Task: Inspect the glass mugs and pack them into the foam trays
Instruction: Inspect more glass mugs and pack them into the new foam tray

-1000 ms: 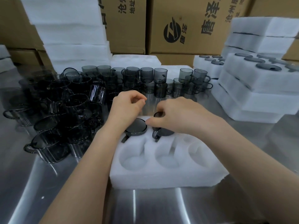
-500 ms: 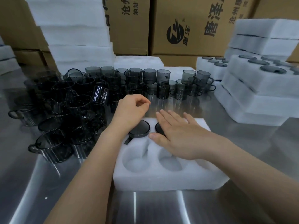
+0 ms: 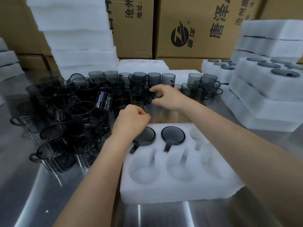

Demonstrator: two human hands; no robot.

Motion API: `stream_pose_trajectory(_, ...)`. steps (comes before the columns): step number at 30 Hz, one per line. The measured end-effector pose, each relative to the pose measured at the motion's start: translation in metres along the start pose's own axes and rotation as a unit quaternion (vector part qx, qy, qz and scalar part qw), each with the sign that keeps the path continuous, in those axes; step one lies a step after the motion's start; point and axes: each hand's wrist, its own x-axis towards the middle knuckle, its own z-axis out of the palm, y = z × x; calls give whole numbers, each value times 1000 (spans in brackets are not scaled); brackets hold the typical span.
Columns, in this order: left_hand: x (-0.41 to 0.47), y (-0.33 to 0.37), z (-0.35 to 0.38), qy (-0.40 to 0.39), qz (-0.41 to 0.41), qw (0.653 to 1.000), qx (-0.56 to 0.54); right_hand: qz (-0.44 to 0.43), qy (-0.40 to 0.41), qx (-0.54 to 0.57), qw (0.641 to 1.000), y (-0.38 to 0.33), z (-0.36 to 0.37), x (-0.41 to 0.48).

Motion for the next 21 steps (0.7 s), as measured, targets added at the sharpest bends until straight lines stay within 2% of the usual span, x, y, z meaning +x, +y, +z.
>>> stream_pose_trajectory(6,1,-2,0,-19,-6,1000,7,-44,-52,-71,995,-11,31,31)
stream_pose_trajectory(15,1,-1,0,-1,-22,1000,2,-45,-17,-128,991,-2,21,18)
stream_pose_trajectory(21,2,-2,-1,24,-19,1000,3,-52,33,-79,995,10,1,-5)
